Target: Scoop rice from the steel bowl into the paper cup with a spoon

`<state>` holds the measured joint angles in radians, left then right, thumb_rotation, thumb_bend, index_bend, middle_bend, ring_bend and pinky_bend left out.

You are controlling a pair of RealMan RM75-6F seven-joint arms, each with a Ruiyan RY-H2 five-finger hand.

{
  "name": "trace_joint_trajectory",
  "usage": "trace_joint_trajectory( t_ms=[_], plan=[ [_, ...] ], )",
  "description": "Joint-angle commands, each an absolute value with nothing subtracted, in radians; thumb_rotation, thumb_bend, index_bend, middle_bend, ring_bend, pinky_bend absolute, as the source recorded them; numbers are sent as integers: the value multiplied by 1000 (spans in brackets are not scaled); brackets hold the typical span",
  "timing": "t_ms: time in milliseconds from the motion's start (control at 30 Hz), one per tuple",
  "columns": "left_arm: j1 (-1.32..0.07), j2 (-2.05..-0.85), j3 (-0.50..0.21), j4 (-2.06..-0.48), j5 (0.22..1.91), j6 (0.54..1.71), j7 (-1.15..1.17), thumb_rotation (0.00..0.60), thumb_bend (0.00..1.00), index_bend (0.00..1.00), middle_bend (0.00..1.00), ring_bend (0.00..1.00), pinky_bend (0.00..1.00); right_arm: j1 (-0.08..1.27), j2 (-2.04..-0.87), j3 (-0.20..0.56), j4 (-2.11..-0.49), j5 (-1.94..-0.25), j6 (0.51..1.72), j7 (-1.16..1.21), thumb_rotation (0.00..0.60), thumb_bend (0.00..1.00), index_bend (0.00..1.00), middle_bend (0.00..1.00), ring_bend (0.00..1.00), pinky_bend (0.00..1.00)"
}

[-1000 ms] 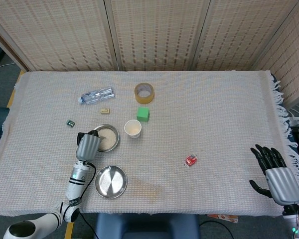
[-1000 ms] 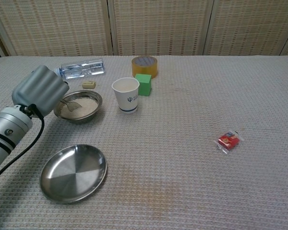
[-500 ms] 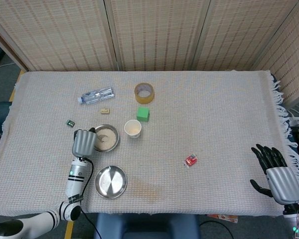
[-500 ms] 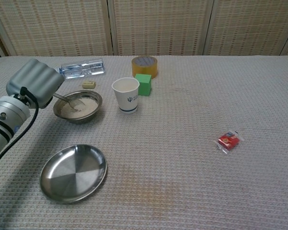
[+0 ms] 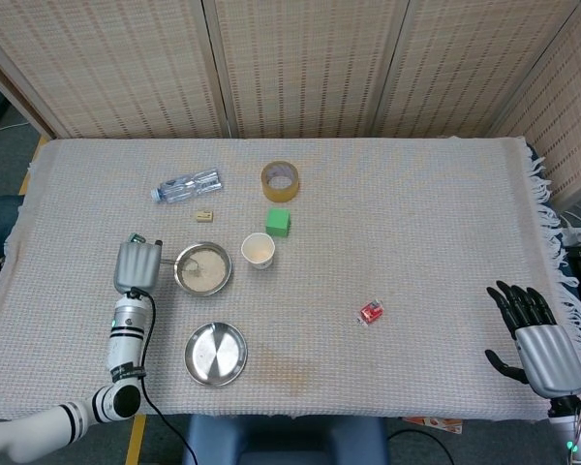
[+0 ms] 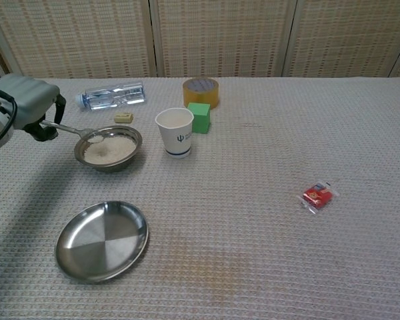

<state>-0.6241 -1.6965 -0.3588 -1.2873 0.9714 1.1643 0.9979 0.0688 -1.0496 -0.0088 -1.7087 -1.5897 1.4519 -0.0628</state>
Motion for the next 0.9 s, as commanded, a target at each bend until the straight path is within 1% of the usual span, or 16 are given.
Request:
trace_joint_trajectory(
  t_ms=[33, 367, 533, 800, 900],
  plan=[
    [-629, -1682, -359, -1307, 947, 1160, 988, 600, 414, 616, 1000, 1000, 1000, 71, -1051, -9, -1709, -1588, 1447, -64, 600, 154, 0, 0, 0, 0],
    [-663, -1627, -381, -1416, 816, 1135, 976, 600, 414, 618, 1000, 1000, 1000, 71, -1048, -9, -1708, -1588, 1447, -60, 600, 154, 0, 0, 0, 0],
    [-693, -1601, -395, -1470, 758, 1144, 984, 600, 413, 620, 1000, 1000, 1000, 72, -1046, -7, -1706, -1584, 1444, -53, 600, 154, 0, 0, 0, 0],
    [-784, -1593, -439, -1521, 612, 1163, 1044, 600, 413, 624, 1000, 1000, 1000, 75, -1043, -8, -1707, -1583, 1439, -46, 600, 153, 0, 0, 0, 0],
    [-822, -1599, -444, -1525, 582, 1177, 1065, 600, 413, 625, 1000, 1000, 1000, 74, -1040, -5, -1706, -1578, 1440, -40, 600, 153, 0, 0, 0, 0]
  ],
)
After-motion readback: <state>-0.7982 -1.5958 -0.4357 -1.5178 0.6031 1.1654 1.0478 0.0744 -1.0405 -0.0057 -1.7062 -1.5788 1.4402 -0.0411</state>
